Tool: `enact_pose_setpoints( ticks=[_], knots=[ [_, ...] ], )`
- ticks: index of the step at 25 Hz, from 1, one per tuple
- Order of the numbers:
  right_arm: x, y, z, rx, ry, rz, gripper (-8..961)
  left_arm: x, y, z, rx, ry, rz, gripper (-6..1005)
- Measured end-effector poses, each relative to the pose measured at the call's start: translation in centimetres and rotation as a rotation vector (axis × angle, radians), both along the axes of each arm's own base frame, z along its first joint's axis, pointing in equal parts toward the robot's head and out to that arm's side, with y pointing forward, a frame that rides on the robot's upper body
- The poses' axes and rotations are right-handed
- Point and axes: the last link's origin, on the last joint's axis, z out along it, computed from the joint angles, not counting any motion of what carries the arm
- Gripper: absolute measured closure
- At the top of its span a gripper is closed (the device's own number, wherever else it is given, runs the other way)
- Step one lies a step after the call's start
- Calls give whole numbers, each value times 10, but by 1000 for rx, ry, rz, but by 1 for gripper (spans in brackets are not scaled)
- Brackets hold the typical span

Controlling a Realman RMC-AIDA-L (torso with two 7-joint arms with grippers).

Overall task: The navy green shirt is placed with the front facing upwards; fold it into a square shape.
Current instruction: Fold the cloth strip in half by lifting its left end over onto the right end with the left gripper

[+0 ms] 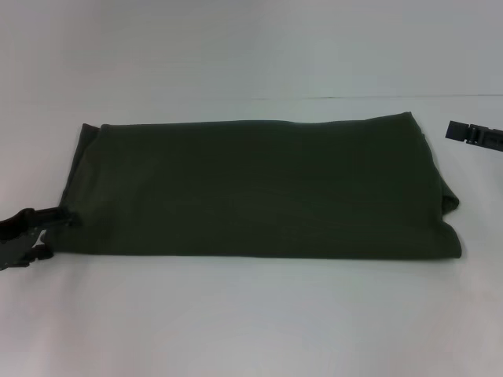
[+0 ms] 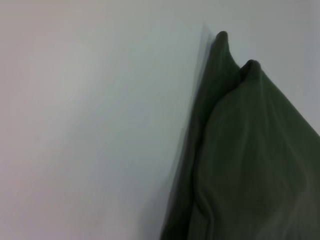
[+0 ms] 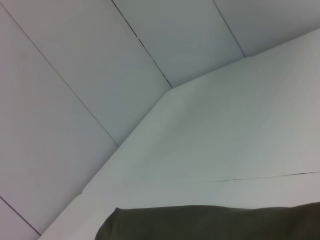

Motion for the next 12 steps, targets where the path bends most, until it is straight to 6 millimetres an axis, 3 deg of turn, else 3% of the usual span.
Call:
enact_pose_setpoints(
  ticks=[12],
  knots=[
    [0, 1, 0, 4, -1, -4, 39, 16, 16, 0, 10, -4, -57, 126]
  ],
)
